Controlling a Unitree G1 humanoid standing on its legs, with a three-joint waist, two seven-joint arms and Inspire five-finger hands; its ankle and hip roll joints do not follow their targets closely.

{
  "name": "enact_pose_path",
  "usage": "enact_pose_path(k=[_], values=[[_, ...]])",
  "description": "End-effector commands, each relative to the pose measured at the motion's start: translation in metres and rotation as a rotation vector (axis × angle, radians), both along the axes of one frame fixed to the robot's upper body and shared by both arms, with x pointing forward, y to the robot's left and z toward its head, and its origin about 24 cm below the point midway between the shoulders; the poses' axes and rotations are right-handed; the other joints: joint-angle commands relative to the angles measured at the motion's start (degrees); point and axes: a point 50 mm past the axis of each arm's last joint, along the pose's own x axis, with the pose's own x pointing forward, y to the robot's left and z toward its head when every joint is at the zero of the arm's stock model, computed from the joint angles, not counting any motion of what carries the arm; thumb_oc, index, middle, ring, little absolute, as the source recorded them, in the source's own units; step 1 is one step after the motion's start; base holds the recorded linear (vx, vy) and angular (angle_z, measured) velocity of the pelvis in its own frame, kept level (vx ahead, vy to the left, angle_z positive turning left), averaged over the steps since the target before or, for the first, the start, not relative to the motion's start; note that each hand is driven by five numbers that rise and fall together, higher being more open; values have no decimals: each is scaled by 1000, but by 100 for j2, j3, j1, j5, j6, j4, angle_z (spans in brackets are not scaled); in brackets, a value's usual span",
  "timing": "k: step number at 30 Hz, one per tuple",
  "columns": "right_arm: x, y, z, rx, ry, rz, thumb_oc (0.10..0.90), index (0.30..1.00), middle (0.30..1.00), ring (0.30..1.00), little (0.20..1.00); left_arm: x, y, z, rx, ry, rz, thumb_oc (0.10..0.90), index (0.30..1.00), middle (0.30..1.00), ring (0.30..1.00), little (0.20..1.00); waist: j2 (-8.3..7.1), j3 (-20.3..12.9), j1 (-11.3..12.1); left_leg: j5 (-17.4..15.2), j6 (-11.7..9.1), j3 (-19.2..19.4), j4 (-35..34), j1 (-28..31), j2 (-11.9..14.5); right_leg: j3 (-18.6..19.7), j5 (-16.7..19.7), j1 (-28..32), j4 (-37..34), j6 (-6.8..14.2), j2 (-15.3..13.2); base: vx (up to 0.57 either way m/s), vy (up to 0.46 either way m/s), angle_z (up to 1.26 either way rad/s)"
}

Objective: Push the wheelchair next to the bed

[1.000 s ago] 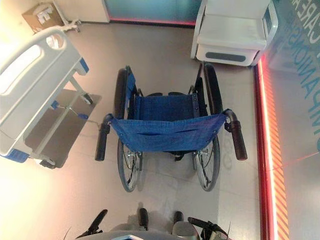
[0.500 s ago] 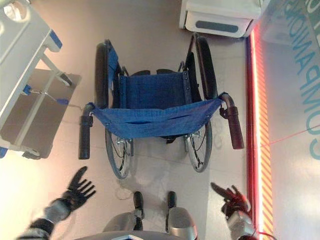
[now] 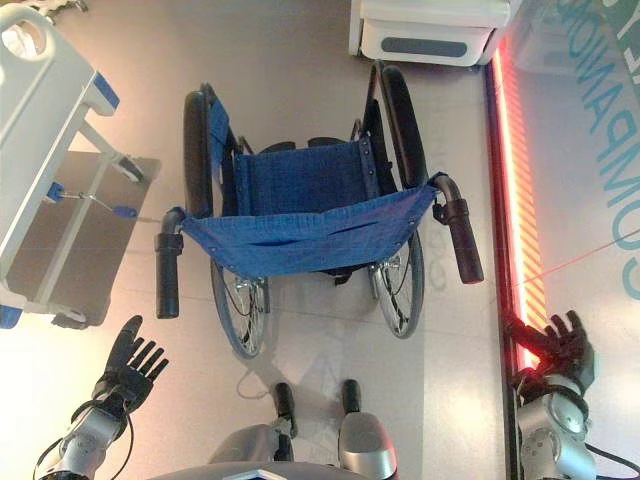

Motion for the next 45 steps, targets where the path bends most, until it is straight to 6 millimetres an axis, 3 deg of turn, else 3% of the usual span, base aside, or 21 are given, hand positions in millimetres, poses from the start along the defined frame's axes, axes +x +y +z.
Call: enact_pose_path(k=[1,3,11,18,25,34,45], values=[[-2,-18,61,-215,-194,-91,800,900,900,900,900,12,29,33,77,-104,73,800,900,900,900,900,-32,-487,-28,-78,-180,2,193,-197,-60,204,316,-436,323,67,-101,37,16,-3],[0,-14,69,-226,-241,-67,800,900,900,900,900,14,27,35,65,-111,71,800,900,900,900,900,-20,-490,-33,-77,-180,7,196,-183,-59,209,312,-417,317,62,-101,34,17,-4],[17,16,136,-399,-560,43,800,900,900,900,900,22,28,56,97,-176,110,800,900,900,900,900,86,-562,1,-92,-196,51,264,-171,-65,222,244,-369,326,26,-128,29,21,-2],[25,34,159,-403,-668,185,800,900,900,900,900,23,37,71,151,-225,165,800,900,900,900,900,111,-614,74,-68,-231,16,308,-187,-78,179,223,-319,310,-15,-147,30,14,1],[35,52,170,-430,-694,350,800,900,900,900,900,29,45,96,234,-315,141,800,900,900,900,900,59,-628,167,-57,-259,-10,404,-249,-65,108,218,-302,314,-41,-163,27,-6,2],[49,72,164,-330,-696,554,800,900,900,900,900,49,31,136,308,-474,-63,800,900,900,900,900,-43,-578,313,-57,-274,-63,561,-367,-29,-1,211,-278,339,-33,-147,17,-29,7],[69,102,156,-294,-611,762,800,900,900,900,900,64,13,149,301,-505,-195,800,900,900,900,900,-141,-460,435,-54,-254,-138,683,-463,-15,-52,261,-244,315,-3,-132,15,-29,3]])
